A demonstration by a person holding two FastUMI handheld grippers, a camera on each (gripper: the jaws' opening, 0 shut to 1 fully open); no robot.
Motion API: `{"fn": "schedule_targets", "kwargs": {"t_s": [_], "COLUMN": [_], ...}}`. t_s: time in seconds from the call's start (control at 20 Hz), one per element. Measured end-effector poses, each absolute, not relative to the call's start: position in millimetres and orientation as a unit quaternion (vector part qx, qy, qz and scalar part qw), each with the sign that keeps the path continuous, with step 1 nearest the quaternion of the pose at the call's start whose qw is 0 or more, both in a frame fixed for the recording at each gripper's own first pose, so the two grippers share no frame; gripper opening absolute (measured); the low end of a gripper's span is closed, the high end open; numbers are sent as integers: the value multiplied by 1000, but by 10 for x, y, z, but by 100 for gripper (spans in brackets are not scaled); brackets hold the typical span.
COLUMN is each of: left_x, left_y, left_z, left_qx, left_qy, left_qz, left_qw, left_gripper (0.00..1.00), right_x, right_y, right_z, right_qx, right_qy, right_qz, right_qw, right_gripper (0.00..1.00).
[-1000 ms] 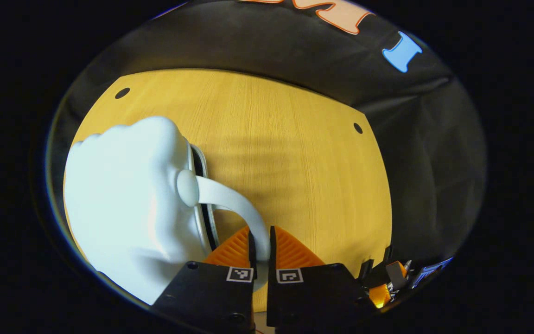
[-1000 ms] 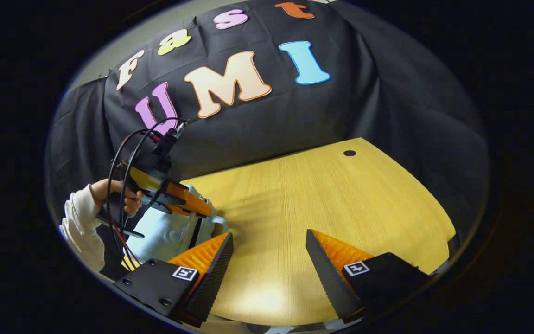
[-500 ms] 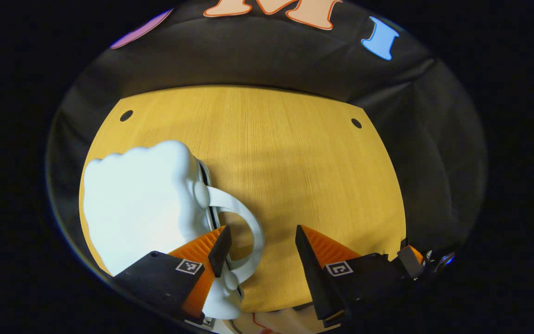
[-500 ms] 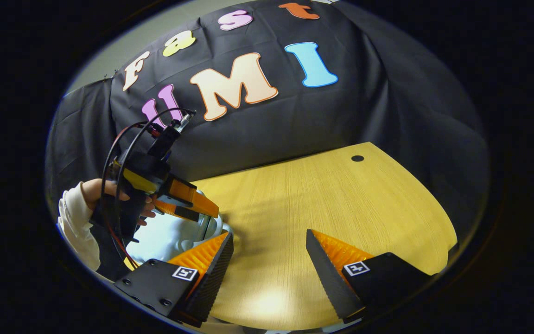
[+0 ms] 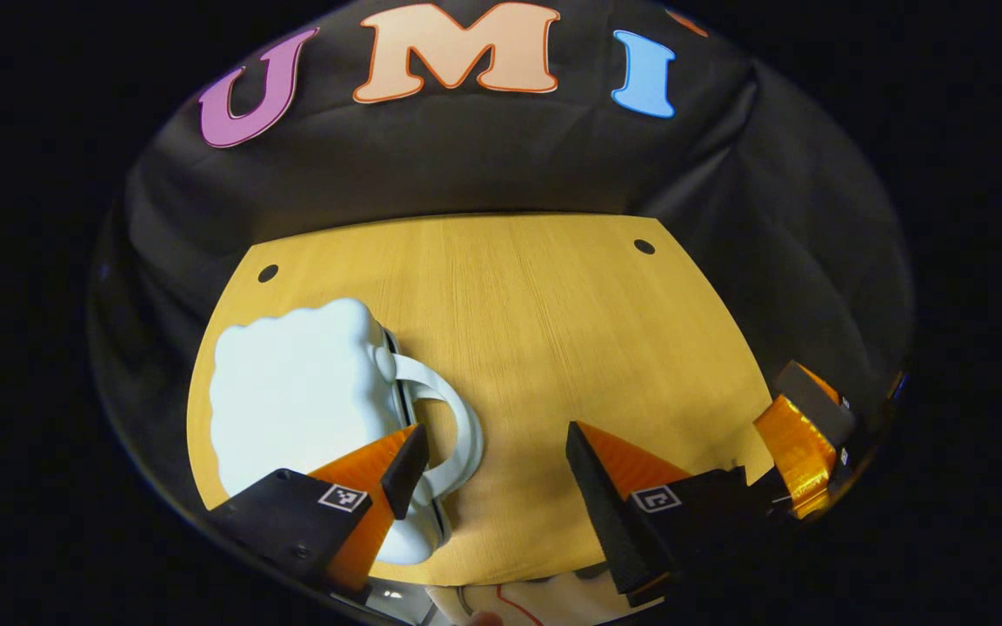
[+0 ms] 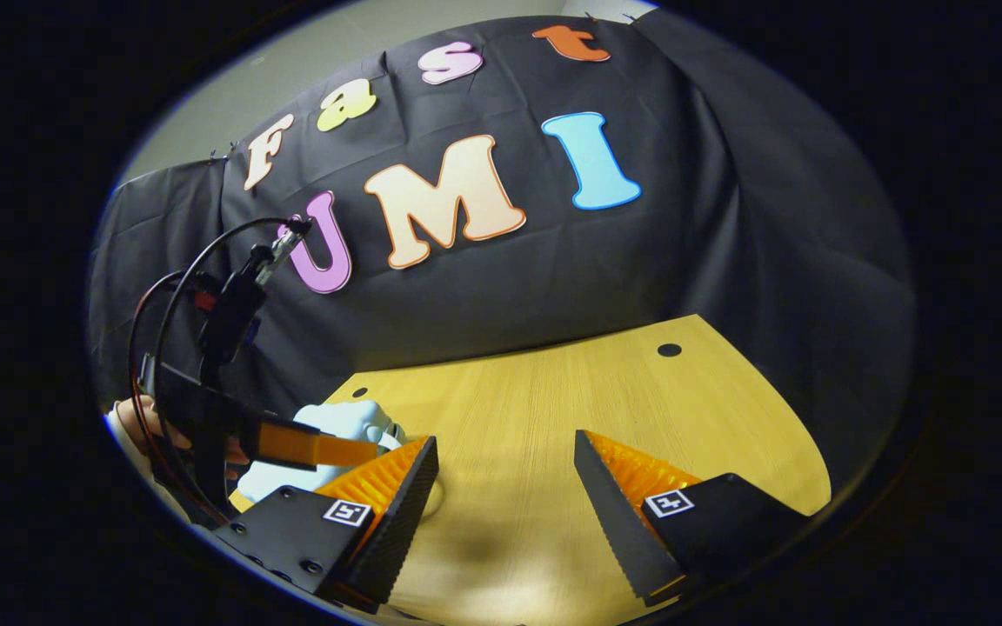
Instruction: First open the suitcase, pack the skin care products into it, and then close the suitcase.
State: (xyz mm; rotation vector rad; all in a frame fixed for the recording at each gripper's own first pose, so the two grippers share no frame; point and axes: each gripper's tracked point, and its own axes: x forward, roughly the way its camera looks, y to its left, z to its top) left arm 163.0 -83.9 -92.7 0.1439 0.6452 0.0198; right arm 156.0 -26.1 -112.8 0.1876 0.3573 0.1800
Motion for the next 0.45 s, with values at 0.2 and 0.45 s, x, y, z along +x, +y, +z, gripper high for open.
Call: {"fn": "schedule_targets", "kwargs": {"t_s": [0.2,0.45], "left_x": [1559,1416], "left_y": [-919,-809], "left_z": [-768,-931], "left_qx": [35,15], "left_qy": [253,268], "left_qz": [41,61], "left_qw": [966,961], "left_gripper": [96,96], "right_x": [1532,1462], "right_y": [-355,-353], "right_z": [-944,-908], "right_qx": [95,88], "right_qy": [146,145], "right_qz": [89,98], "right_qw": [981,981], "right_gripper": [98,98]}}
